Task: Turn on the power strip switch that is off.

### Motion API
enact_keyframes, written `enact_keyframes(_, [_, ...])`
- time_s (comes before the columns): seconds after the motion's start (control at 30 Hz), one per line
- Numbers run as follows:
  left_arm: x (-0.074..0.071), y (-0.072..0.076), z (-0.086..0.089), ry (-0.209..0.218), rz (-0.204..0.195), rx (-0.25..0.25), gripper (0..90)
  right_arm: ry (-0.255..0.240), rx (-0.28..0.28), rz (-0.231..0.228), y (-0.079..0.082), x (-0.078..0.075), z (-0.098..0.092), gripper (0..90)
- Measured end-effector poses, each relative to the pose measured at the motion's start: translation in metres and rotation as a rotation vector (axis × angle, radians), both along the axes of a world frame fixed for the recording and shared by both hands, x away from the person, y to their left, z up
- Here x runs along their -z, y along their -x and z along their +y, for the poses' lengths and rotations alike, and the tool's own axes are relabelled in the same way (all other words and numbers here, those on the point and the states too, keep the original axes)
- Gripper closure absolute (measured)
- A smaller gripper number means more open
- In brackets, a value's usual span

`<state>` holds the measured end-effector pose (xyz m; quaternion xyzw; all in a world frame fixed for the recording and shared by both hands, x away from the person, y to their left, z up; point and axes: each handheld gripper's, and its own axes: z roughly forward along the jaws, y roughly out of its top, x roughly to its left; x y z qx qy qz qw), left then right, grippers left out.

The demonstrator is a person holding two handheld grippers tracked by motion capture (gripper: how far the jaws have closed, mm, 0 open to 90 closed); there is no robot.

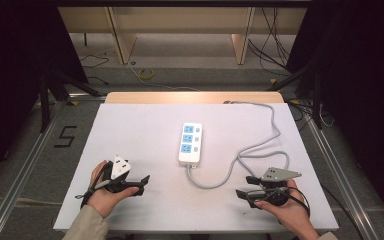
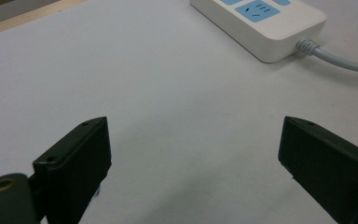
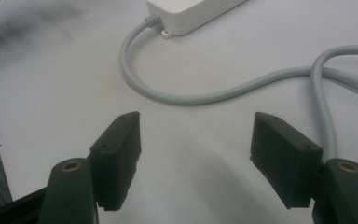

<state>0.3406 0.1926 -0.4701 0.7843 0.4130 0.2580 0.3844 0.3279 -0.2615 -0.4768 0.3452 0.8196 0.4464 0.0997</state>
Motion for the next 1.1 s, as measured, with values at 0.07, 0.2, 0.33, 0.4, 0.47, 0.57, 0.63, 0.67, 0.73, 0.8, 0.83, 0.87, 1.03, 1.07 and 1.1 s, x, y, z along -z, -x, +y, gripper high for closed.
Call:
enact_keyframes(0.07, [0.001, 0.000, -0.002, -0.005, 0.003, 0.005, 8.9, 0.002, -0.002, -0.003, 0.000, 0.000, 0.000, 35.3])
enact_keyframes(0.2, [0.003, 0.002, -0.004, -0.026, 0.000, 0.017, 10.0, 0.012, -0.009, -0.015, 0.000, -0.001, 0.000, 40.2])
enact_keyframes(0.33, [0.003, 0.002, -0.005, -0.033, -0.003, 0.017, 10.6, 0.050, -0.028, -0.045, 0.000, -0.004, 0.001, 51.1])
enact_keyframes(0.4, [0.002, 0.002, -0.005, -0.034, -0.005, 0.013, 10.9, 0.080, -0.029, -0.051, -0.001, -0.004, 0.002, 56.9])
enact_keyframes(0.47, [0.002, 0.002, -0.005, -0.038, -0.005, 0.011, 11.9, 0.092, -0.026, -0.063, -0.002, -0.006, 0.002, 62.7])
enact_keyframes(0.57, [0.003, 0.002, -0.003, -0.043, -0.005, -0.001, 13.0, 0.087, -0.012, -0.058, -0.003, -0.008, 0.004, 72.5])
enact_keyframes(0.63, [0.003, 0.001, -0.002, -0.039, -0.004, -0.011, 13.6, 0.091, -0.011, -0.052, -0.005, -0.009, 0.005, 77.5])
enact_keyframes(0.67, [0.003, 0.001, -0.002, -0.039, -0.004, -0.011, 13.8, 0.094, -0.008, -0.048, -0.005, -0.009, 0.006, 79.4])
enact_keyframes(0.73, [0.003, 0.001, -0.002, -0.041, -0.003, -0.014, 14.2, 0.101, -0.014, -0.041, -0.007, -0.011, 0.008, 83.4])
enact_keyframes(0.8, [0.003, 0.001, -0.002, -0.046, -0.005, -0.017, 14.5, 0.115, -0.015, -0.043, -0.008, -0.012, 0.009, 87.6])
enact_keyframes(0.83, [0.003, 0.001, -0.002, -0.056, -0.004, -0.019, 14.7, 0.121, -0.014, -0.040, -0.009, -0.013, 0.010, 89.5])
enact_keyframes(0.87, [0.003, 0.001, -0.002, -0.056, -0.004, -0.019, 14.9, 0.127, -0.012, -0.041, -0.010, -0.014, 0.010, 90.0])
enact_keyframes(1.03, [0.004, 0.001, -0.002, -0.052, -0.003, -0.020, 15.2, 0.143, -0.006, -0.029, -0.013, -0.016, 0.012, 90.0])
enact_keyframes(1.07, [0.004, 0.001, -0.002, -0.054, -0.003, -0.019, 15.3, 0.155, -0.008, -0.025, -0.015, -0.017, 0.013, 90.0])
enact_keyframes(1.1, [0.003, 0.001, -0.002, -0.053, -0.004, -0.020, 15.3, 0.160, -0.006, -0.023, -0.016, -0.017, 0.014, 90.0])
